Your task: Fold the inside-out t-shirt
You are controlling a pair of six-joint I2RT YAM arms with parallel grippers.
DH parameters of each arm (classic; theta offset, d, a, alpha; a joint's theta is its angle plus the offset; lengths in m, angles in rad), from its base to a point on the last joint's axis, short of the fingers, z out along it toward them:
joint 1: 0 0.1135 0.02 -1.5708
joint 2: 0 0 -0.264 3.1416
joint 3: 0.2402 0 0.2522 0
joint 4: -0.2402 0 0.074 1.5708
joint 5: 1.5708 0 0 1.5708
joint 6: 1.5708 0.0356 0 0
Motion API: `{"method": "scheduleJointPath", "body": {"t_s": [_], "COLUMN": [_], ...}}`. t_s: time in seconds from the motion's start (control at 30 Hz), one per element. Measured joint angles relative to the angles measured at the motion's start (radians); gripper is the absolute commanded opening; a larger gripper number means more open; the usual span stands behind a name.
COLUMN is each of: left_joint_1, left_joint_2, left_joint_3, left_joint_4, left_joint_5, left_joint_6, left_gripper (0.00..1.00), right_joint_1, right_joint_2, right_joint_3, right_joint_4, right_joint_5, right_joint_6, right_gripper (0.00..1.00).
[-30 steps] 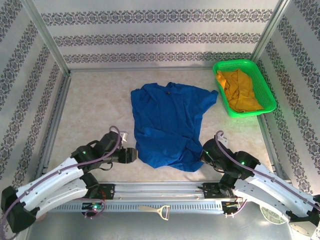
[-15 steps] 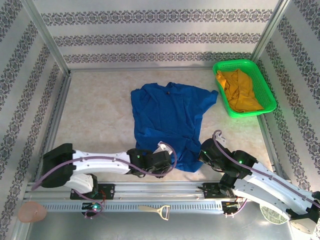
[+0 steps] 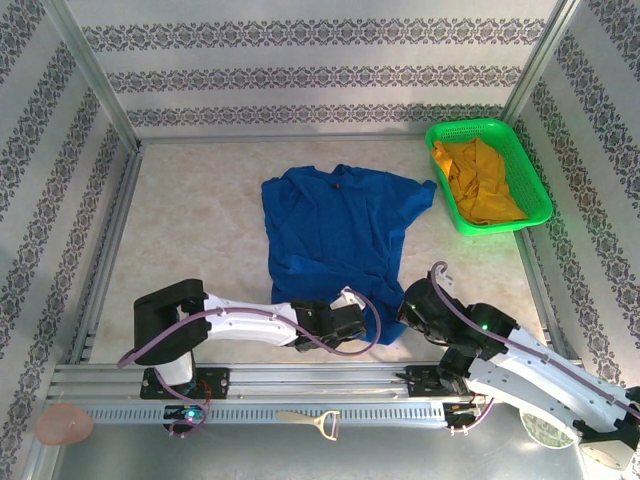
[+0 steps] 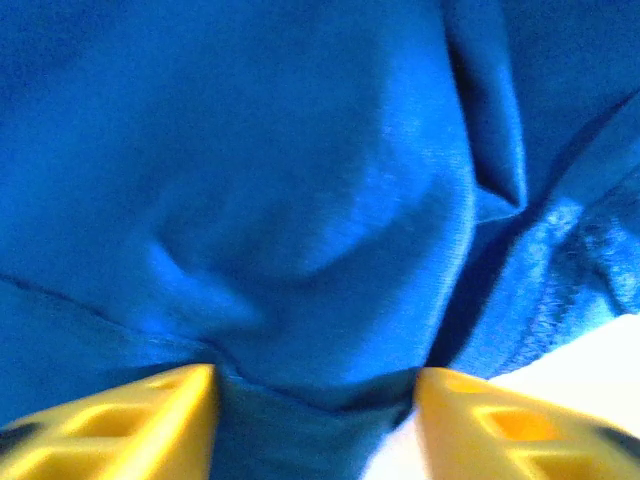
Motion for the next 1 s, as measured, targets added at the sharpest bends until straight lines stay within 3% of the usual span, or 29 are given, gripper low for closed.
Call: {"method": "scheduleJointPath", "body": {"t_s": [0.07,0.27,0.53,0.73,0.83,1.0], "left_joint_1": [0.019,0.096,0.172,0.171,0.171,0.171], "left_joint_2": [0.0,-0.114,-0.747,-1.138,-1.196,-1.141], "left_joint_3": [-0.001,-0.068,-0.145,-0.139,-0.092,0.018], "left_joint_4": [0.0,-0.008,-0.136,-0.345,-0.415,-0.422], "left_joint_5": [-0.016,-0.055,-0.139,-0.188,-0.196,-0.197], "left_joint_6": [-0.004,-0.023,-0.149,-0.26,-0.264,-0.212], "left_gripper": [0.0,0.0,0.0,0.0,0.0,0.0], "right_joint_1": [0.0,0.006,0.006,0.019,0.019,-0.003], "right_joint_2": [-0.01,-0.022,0.01,-0.01,0.008,0.124], "right_joint_3": [0.0,-0.021,-0.032,0.191,0.343,0.538], "right_joint_4": [-0.006,-0.022,-0.027,-0.04,-0.041,-0.045], "right_joint_5": [0.0,0.0,-0.019,-0.008,0.01,0.047], "right_joint_6": [0.0,0.0,-0.015,-0.064,-0.108,-0.207], "right_gripper": [0.0,0.0,0.0,0.0,0.0,0.0]}}
